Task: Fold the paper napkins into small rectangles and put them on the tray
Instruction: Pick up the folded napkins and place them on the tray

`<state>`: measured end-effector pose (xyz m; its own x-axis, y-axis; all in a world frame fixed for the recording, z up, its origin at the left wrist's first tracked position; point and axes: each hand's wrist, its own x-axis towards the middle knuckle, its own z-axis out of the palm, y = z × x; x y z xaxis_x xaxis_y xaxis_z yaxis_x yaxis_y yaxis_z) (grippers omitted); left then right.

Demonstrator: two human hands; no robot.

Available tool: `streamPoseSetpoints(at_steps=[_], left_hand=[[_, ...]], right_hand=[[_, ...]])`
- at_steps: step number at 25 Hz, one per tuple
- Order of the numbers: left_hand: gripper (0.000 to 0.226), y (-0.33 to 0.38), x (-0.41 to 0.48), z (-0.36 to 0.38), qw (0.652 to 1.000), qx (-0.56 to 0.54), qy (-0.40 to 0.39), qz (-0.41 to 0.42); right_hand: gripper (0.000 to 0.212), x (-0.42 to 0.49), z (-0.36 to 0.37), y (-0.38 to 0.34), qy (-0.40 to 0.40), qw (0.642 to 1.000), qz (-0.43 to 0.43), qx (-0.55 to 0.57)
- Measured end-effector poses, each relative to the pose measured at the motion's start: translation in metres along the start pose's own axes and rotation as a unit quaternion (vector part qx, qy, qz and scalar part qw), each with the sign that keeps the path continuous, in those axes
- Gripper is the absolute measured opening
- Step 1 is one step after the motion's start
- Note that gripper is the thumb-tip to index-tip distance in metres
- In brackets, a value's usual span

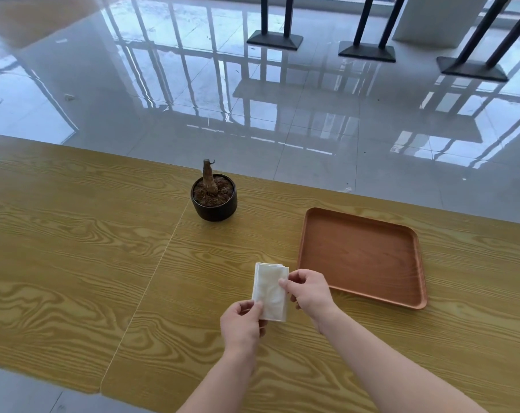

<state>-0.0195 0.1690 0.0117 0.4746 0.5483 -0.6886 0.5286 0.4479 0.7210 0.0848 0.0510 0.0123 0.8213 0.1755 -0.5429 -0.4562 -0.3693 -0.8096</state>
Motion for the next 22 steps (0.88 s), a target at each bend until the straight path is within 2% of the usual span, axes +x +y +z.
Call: streamPoseSetpoints(at_steps=[2,6,10,22], left_hand=[[0.004,0.003,0.01,0.005,1.0,0.017,0.022,0.004],[0.004,0.01,0.023,0.013,0.99,0.12,0.061,0.037],[0.006,0.013,0.029,0.017,0.982,0.165,0.079,0.04],[0.008,0.005,0.032,0.015,0.974,0.203,0.095,0.032]], right_hand=[[0.012,0.012,0.003,-0.003,0.014,0.998,-0.012,-0.052],[0.013,0.031,0.007,-0.004,0.036,0.978,-0.035,-0.203],[0.012,0.041,0.008,-0.006,0.043,0.971,-0.038,-0.233],[0.016,0.042,0.01,-0.01,0.049,0.929,-0.065,-0.362]])
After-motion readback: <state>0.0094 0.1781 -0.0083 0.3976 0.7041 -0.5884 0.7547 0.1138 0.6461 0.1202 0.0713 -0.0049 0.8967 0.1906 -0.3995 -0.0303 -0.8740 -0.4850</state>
